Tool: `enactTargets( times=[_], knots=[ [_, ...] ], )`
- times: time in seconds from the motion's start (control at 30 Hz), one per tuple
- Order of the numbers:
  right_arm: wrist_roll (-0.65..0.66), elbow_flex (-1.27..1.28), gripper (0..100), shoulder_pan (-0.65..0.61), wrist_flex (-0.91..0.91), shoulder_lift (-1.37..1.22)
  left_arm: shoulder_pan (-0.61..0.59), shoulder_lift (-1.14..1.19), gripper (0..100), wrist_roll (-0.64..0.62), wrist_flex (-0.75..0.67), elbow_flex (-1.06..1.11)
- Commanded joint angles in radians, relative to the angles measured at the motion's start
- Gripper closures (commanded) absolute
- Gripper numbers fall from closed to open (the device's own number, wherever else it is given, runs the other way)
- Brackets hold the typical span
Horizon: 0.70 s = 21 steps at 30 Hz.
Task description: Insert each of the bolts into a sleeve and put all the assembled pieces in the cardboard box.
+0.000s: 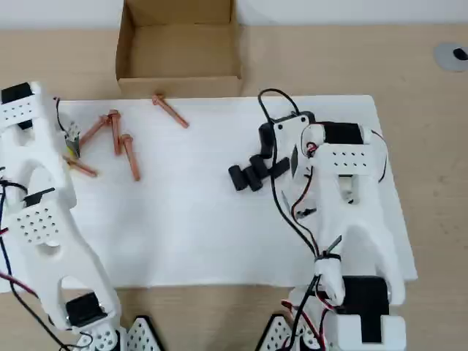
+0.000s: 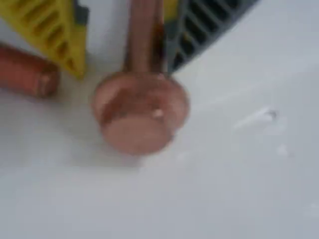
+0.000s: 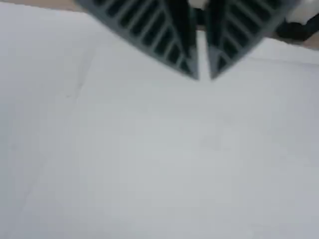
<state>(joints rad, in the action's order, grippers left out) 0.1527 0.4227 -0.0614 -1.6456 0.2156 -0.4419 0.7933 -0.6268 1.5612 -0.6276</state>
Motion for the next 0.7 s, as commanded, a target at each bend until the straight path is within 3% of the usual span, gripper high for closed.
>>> enactTargets(
  times=[0.0,0.23,0.37,0.67],
  knots=[
    [-0.008,-0.001,98.7,-0.022,0.008,-0.001,0.012,0.035,87,-0.006,-0.051,-0.025],
    [-0.008,-0.001,98.7,-0.022,0.009,-0.005,0.008,0.041,88,-0.005,-0.058,-0.025],
    [-0.008,-0.001,98.7,-0.021,0.015,-0.005,0.005,0.041,100,0.000,-0.058,-0.025],
    [-0.006,-0.001,98.7,-0.019,0.015,-0.005,0.012,0.031,99,0.060,-0.049,-0.026]
  ],
)
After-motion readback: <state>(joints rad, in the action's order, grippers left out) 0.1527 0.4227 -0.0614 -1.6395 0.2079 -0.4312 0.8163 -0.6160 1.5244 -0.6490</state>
